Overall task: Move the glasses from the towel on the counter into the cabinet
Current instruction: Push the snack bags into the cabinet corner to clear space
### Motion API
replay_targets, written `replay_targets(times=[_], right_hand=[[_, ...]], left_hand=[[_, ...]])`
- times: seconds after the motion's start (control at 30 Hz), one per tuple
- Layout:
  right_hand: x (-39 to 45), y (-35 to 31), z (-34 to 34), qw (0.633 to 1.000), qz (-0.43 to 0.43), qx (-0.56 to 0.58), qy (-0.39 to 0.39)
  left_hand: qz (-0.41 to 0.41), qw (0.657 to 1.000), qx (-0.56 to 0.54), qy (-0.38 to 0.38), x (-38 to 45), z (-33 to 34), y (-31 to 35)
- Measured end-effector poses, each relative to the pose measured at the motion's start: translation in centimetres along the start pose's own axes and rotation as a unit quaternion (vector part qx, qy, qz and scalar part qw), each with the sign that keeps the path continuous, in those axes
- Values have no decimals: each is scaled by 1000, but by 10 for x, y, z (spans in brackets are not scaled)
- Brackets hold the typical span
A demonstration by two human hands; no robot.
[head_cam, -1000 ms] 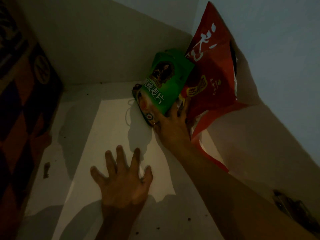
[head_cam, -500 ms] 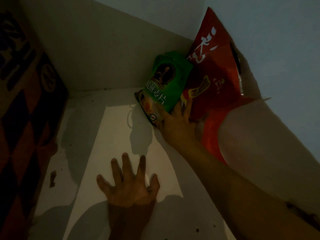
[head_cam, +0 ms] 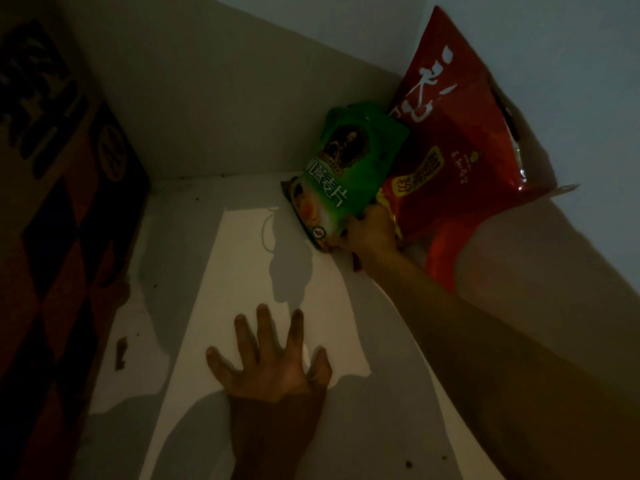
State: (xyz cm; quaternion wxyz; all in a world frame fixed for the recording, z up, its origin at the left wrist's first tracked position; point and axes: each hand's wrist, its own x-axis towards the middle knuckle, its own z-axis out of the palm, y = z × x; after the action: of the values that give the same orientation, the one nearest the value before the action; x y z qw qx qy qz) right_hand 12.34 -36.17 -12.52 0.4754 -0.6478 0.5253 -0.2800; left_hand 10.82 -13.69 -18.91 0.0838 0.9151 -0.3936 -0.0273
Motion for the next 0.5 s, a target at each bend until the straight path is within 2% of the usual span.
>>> replay_targets(times=[0.3,0.5], right_hand=[[-2,-4,14,985,-73,-69,137],[-11,-7,14,980,-97,-62,160]], left_hand=[[13,1000,-2,10,-1,-1,-1],[22,999,-1,28,0,2,-4]])
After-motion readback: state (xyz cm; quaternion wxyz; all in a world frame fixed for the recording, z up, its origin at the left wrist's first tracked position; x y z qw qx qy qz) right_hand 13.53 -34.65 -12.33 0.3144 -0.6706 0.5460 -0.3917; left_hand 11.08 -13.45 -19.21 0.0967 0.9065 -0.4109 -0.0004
